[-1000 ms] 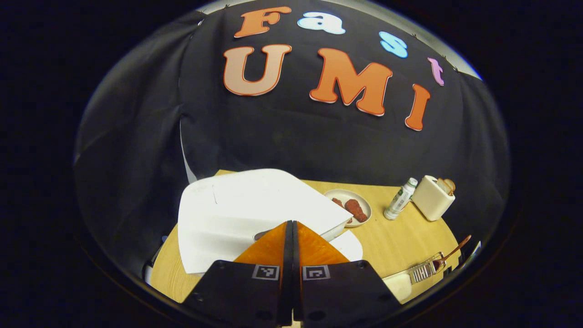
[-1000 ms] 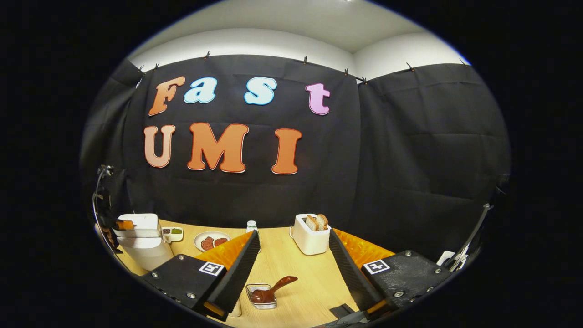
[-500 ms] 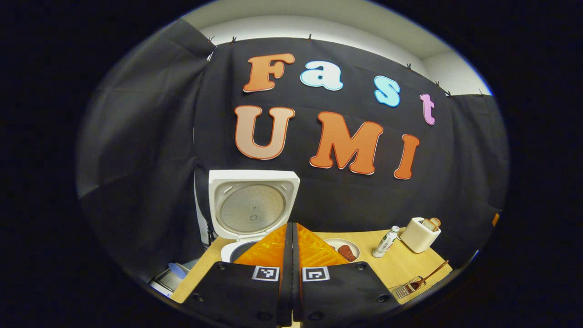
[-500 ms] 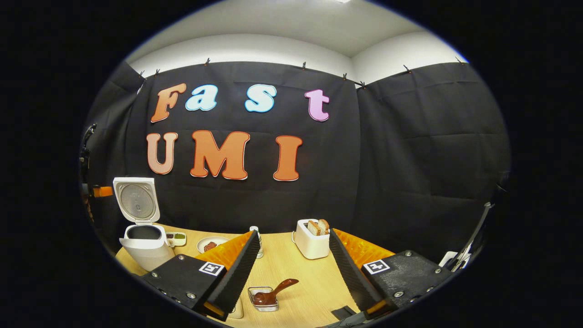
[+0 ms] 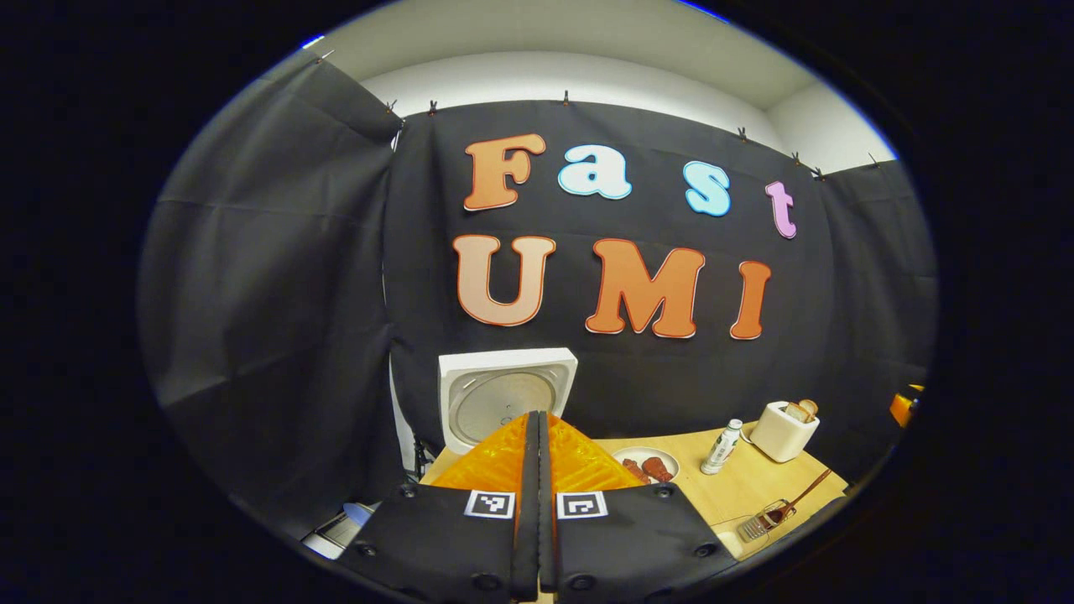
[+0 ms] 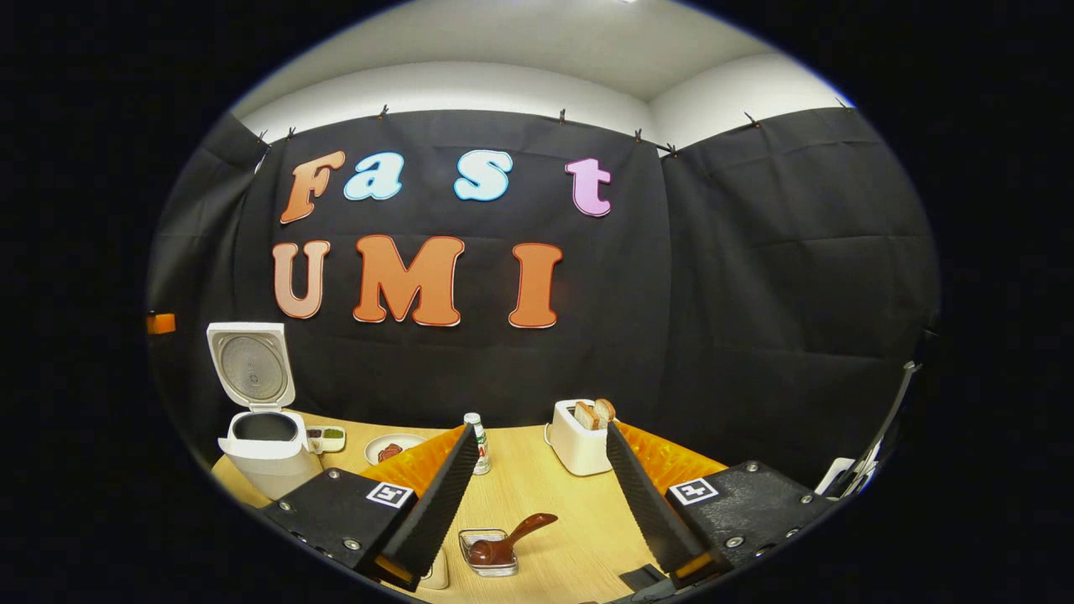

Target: Close the left gripper, press the button to open the rice cooker; take a wooden spoon from the chopstick holder with the right hand, scoop a spoonful of rice and pour it into the rice cooker, then put the wooden spoon back into the chopstick holder.

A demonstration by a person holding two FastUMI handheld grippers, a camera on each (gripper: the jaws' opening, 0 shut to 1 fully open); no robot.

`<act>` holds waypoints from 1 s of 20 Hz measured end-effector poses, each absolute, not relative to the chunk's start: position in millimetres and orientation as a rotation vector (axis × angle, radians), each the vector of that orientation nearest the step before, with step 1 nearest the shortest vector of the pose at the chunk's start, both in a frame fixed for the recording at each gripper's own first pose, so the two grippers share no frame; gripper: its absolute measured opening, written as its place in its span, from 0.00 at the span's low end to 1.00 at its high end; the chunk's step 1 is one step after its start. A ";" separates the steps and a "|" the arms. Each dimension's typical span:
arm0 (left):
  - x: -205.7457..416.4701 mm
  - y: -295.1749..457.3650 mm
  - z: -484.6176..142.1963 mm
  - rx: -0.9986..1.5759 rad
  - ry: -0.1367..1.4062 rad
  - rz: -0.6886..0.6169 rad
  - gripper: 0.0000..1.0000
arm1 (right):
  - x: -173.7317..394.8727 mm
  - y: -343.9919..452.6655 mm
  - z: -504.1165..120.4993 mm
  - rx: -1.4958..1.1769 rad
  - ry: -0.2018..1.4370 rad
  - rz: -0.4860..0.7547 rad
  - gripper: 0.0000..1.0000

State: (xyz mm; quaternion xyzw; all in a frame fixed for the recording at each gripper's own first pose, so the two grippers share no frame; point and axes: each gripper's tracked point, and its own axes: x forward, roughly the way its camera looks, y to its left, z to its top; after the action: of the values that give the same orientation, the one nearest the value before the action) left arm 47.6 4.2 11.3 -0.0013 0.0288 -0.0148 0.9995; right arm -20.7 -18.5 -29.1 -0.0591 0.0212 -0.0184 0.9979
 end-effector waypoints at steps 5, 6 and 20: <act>38.9 6.9 19.0 -0.010 0.034 -0.021 0.21 | 1.0 -21.2 -73.3 -0.063 0.081 -0.001 0.95; 37.6 10.6 22.3 -0.009 0.020 -0.008 0.36 | 6.0 -22.7 -85.6 -0.051 0.094 0.007 0.99; 14.2 35.2 53.2 -0.002 -0.085 0.163 0.96 | 47.3 -32.8 -224.8 0.140 0.368 0.050 0.94</act>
State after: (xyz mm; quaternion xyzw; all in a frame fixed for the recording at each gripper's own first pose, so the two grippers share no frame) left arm 14.2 35.2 53.2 -0.0011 -0.0423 0.0815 0.9958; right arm 47.3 -32.8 -224.8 0.0695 0.1829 0.0251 0.9804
